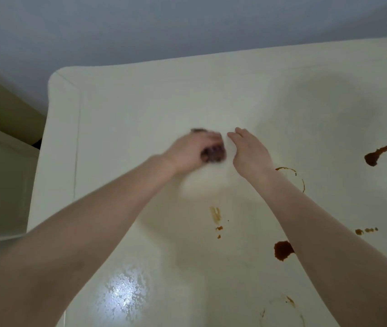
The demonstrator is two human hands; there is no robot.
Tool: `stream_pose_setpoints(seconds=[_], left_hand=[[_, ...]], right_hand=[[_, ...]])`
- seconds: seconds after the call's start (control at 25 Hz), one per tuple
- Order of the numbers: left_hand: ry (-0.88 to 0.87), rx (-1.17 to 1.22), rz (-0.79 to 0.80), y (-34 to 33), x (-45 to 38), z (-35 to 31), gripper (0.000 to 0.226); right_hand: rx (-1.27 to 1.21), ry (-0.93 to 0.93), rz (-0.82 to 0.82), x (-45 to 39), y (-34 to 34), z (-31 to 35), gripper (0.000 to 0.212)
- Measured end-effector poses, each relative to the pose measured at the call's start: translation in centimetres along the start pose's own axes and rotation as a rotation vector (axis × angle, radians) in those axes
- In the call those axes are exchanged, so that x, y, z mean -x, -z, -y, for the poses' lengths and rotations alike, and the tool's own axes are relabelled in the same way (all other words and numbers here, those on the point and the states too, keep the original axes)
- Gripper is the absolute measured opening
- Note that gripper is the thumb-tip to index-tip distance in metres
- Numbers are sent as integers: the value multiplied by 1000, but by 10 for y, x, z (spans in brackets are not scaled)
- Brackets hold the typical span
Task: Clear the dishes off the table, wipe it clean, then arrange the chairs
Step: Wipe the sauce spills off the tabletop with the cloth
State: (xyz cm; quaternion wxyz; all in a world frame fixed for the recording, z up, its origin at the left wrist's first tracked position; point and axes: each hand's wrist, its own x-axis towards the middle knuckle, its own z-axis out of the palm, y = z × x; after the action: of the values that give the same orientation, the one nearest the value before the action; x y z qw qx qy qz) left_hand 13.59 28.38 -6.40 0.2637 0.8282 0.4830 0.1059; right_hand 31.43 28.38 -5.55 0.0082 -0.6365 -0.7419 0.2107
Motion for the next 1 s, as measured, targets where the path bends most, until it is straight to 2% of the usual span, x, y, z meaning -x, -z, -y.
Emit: stream_pose_setpoints(seconds=[0.08,0.16,0.28,0.36,0.44,0.56,0.76,0.88,0.96,1.0], left_hand=[[-73,-16,76,-9,18,-6,45],[-83,-5,56,7,4,24,39],[137,-71,-115,48,-58,90,40],[288,-211,-108,67,-99,116,46],[311,-256,-110,73,-120,113,46],[172,-147,-100,57,-100,82,47],[-22,18,-39,-12,7,4,52],[-107,39,82,-40,79,-34,55],[-155,55,199,-39,96,-39,54],[-130,52,195,-33,91,-34,52]], right_hand=[[4,0,24,0,4,-1,68],[14,-1,17,0,7,1,67],[20,-16,-9,3,3,5,65],[24,-11,-22,4,-1,5,66],[18,-9,-28,2,-4,2,69],[6,-6,-12,0,-6,-2,69],[7,17,43,-1,-2,-3,66],[41,30,143,5,10,0,63],[35,51,171,20,12,5,60],[12,70,168,33,9,8,60]])
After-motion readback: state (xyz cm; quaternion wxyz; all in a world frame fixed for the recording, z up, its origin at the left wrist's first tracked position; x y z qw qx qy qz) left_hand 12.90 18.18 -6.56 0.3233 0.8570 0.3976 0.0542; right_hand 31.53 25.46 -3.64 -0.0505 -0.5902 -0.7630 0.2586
